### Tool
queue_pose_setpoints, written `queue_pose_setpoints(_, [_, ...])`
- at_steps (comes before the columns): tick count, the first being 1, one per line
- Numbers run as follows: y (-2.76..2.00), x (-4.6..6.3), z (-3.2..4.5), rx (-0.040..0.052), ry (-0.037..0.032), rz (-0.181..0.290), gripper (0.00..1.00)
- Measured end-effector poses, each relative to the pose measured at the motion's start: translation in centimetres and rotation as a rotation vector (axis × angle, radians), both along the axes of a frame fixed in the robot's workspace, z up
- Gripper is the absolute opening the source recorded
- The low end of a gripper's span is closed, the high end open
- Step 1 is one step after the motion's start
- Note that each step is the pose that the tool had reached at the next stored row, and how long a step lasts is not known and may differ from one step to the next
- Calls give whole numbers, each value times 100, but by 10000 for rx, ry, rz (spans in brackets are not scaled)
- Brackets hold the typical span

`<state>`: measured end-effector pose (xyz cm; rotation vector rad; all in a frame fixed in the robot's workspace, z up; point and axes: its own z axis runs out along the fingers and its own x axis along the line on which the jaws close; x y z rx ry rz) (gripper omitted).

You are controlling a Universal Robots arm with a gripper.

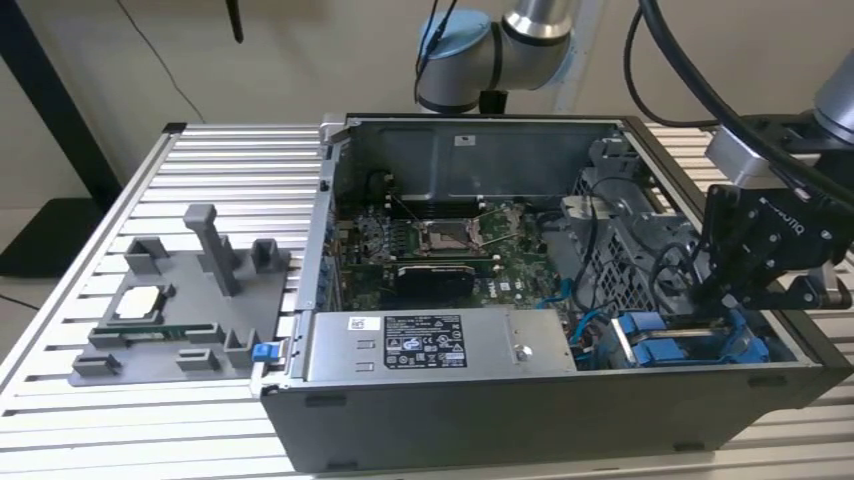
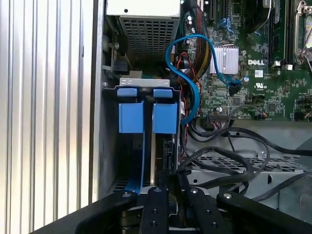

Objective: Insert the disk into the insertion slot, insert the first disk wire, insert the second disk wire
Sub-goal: 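Insert the first disk wire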

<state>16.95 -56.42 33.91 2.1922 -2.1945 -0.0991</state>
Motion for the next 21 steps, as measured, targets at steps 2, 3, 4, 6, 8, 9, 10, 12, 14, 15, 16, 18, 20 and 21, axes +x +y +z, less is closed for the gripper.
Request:
queue_pose_setpoints(2, [-1,-1,-11,7,-2,-1,0])
queue_pose_setpoints(3, [0,-1,-11,4,-3,-2,0])
queue_pose_setpoints(4, [0,-1,-14,1,-4,-1,0])
queue_pose_setpoints(6, [0,-1,-36,0,-4,-1,0])
queue_pose_setpoints(8, [0,0,-67,-16,-5,-1,0])
queue_pose_setpoints(9, [0,-1,-78,-8,-4,-2,0])
queue_pose_setpoints(10, [1,-1,-85,8,-2,-2,0])
queue_pose_setpoints(12, [0,-2,-72,18,-3,-6,100])
queue_pose_setpoints(14, [0,-2,12,7,-3,-8,100])
queue_pose_setpoints(15, [0,-1,59,2,-4,-8,100])
queue_pose_setpoints(16, [0,-1,103,6,-3,-8,100])
queue_pose_setpoints(18, [1,-1,196,3,-3,-7,100])
queue_pose_setpoints(20, [4,-1,282,2,-3,-8,100])
queue_pose_setpoints(21, [7,-1,327,2,-3,-8,100])
